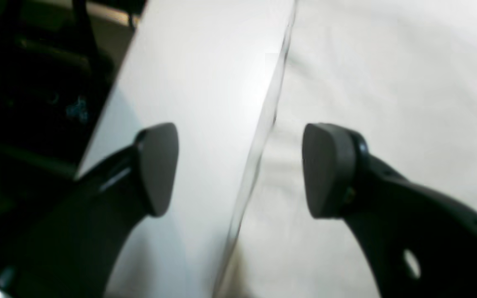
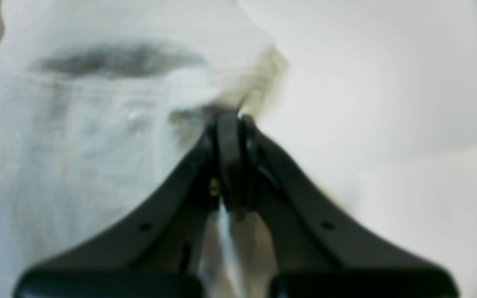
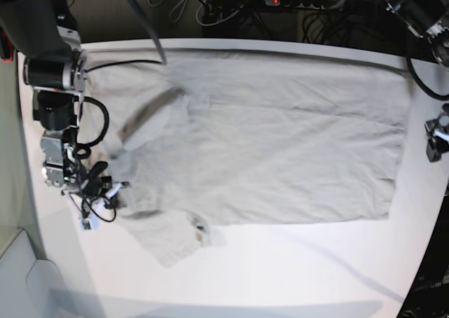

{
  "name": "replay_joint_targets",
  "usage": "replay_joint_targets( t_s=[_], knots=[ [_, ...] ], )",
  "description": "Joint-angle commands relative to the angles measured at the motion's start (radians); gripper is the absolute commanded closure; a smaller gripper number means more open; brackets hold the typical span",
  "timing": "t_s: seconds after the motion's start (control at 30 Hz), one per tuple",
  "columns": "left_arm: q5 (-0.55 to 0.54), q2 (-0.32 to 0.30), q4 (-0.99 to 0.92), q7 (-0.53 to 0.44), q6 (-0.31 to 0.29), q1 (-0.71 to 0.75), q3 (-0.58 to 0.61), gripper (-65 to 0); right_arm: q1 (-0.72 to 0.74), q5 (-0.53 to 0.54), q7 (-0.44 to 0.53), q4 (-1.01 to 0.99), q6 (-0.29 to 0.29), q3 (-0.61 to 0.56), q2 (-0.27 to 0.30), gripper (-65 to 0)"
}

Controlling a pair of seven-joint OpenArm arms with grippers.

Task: Layout the t-shirt on the table in an organized manner, then fold the t-shirt properly
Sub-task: 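Release the shirt and move both grippers along the shirt sides toward the hem, then grasp the shirt side edges midway with both grippers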

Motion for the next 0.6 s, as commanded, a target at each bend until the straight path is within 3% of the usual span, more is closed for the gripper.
replay_joint_targets(
  t_s=[0.0, 0.23, 0.57],
  knots=[
    [0.024, -0.018, -0.012, -0.012, 0.004, -0.043, 0.008, -45.3, 0.016, -0.019, -0.038, 0.019, -0.002, 0.006, 0.020, 0.0],
    [0.153, -0.015, -0.158, -0.026, 0.001, -0.195, 0.099, -45.3, -0.070, -0.019, -0.121, 0.274, 0.002, 0.120, 0.021, 0.0],
    [0.156, -0.020, -0.439, -0.256, 0.004, -0.325, 0.269, -45.3, -0.133, -0.019, -0.140, 0.373, 0.002, 0.117, 0.015, 0.0]
  ],
)
